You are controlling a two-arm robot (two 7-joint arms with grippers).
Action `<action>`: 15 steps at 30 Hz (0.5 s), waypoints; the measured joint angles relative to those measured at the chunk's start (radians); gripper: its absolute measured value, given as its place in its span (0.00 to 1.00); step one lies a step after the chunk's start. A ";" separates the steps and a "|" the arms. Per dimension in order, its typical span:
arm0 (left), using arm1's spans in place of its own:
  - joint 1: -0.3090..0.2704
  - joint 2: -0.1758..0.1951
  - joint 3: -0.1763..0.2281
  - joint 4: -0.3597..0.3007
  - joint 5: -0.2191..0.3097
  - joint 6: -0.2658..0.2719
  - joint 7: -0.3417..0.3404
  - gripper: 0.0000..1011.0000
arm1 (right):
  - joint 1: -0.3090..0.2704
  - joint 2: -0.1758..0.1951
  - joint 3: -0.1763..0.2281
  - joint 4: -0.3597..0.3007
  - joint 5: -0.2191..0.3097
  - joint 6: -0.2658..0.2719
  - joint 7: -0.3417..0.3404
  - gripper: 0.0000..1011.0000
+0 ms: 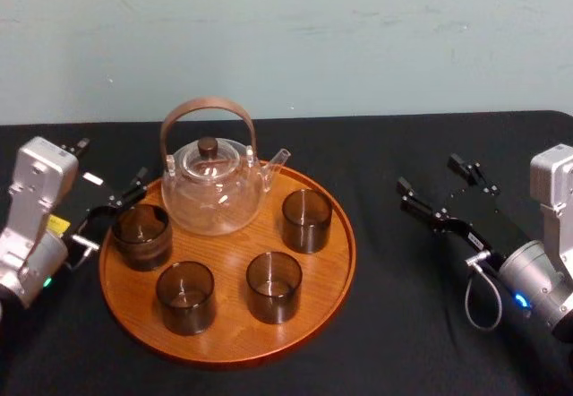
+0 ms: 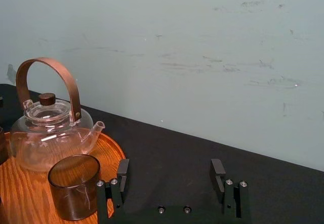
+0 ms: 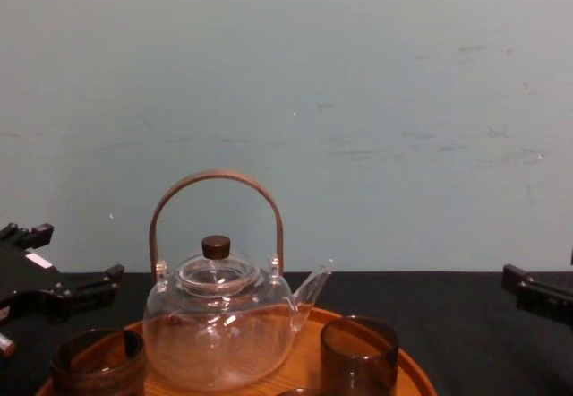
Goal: Pick up the glass from the table and place it on the tray.
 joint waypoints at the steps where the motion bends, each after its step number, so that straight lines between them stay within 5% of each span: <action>1: 0.000 0.000 0.000 0.000 0.000 0.000 0.000 0.99 | 0.000 0.001 0.000 0.000 0.000 0.000 0.000 0.99; 15: 0.000 0.000 0.000 0.000 0.000 0.000 0.000 0.99 | -0.002 0.005 -0.002 -0.005 0.003 0.000 0.003 0.99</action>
